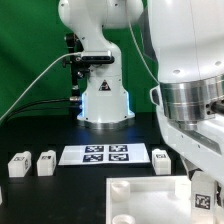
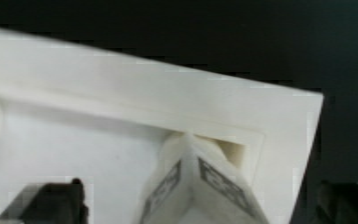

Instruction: Assemble one leg

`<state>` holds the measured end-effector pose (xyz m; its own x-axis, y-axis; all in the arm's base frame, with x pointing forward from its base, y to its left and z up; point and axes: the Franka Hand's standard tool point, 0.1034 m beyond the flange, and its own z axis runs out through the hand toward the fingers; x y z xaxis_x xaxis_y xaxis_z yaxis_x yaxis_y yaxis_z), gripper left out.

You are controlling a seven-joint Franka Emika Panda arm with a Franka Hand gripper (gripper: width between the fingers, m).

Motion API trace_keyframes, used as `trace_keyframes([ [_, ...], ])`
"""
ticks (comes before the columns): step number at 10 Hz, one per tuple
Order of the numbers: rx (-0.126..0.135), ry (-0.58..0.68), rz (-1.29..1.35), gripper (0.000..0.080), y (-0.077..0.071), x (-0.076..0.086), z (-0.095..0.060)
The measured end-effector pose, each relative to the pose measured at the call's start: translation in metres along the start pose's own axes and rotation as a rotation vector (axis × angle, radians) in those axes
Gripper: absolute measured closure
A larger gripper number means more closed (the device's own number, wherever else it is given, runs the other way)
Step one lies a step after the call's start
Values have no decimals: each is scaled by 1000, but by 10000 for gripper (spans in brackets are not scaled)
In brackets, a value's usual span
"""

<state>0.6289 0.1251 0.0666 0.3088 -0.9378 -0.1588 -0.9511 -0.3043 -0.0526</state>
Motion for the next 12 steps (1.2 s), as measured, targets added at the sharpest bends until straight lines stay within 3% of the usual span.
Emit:
trace_keyframes([
  [2, 0, 0, -161, 150, 0, 0, 0],
  [4, -72, 58, -564, 150, 0, 3, -3],
  [7, -81, 62, -833, 150, -1, 9, -5],
  [8, -79, 64, -783, 240, -1, 9, -5],
  [9, -80, 64, -788, 426, -1, 9, -5],
  [10, -78, 64, -768, 426, -1, 9, -5],
  [11, -69, 66, -597, 508, -1, 8, -4],
  [12, -65, 68, -498, 508, -1, 8, -5],
])
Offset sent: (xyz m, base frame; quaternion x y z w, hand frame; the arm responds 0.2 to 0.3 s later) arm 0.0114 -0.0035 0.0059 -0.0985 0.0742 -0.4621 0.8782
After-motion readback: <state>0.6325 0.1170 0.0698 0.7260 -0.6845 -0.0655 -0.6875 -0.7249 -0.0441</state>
